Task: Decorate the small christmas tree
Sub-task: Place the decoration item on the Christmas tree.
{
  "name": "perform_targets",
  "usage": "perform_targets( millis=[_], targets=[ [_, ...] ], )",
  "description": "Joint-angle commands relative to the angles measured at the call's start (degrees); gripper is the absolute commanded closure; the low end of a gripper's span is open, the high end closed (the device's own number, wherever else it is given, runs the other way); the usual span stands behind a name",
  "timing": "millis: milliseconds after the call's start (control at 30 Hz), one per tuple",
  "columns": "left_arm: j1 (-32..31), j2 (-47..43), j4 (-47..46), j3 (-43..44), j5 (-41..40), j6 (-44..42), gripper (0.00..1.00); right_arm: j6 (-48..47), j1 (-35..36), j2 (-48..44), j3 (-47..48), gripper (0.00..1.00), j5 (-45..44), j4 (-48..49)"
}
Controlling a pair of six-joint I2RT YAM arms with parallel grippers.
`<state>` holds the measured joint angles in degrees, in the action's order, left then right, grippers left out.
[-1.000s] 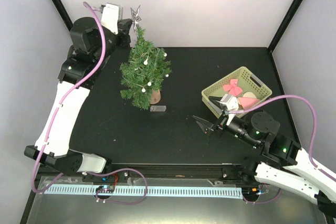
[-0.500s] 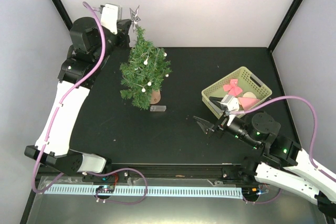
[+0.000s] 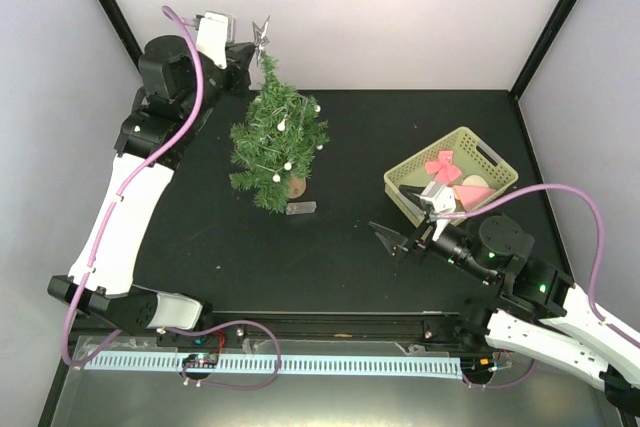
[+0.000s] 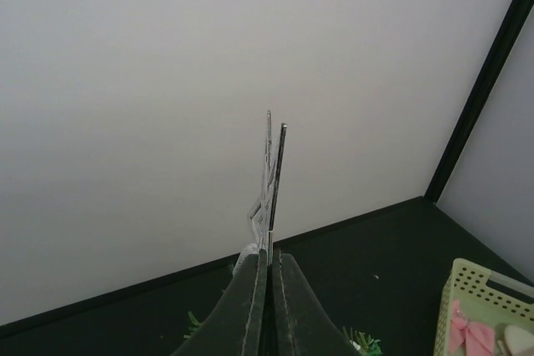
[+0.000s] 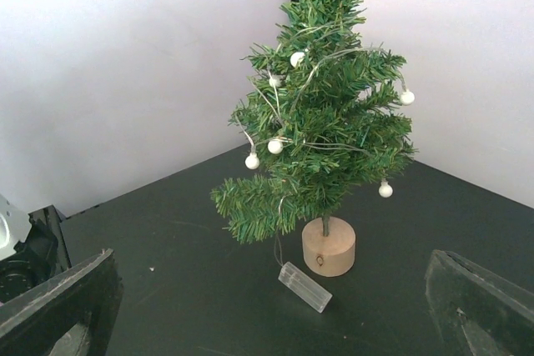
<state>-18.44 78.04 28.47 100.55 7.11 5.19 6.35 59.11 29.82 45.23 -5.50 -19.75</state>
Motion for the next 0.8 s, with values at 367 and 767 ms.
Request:
perform_targets(
  millis=[367, 767],
  targets=[
    [0.42, -2.45, 0.74, 0.35, 5.93, 8.52, 0.98, -0.69, 0.30, 0.19, -1.11, 0.00, -1.19, 0.87],
    [0.68, -2.74, 7.80, 2.87, 2.62, 3.53, 0.98, -1.28, 0.28, -0.30, -0.91, 0.00, -1.50, 0.48]
  ],
)
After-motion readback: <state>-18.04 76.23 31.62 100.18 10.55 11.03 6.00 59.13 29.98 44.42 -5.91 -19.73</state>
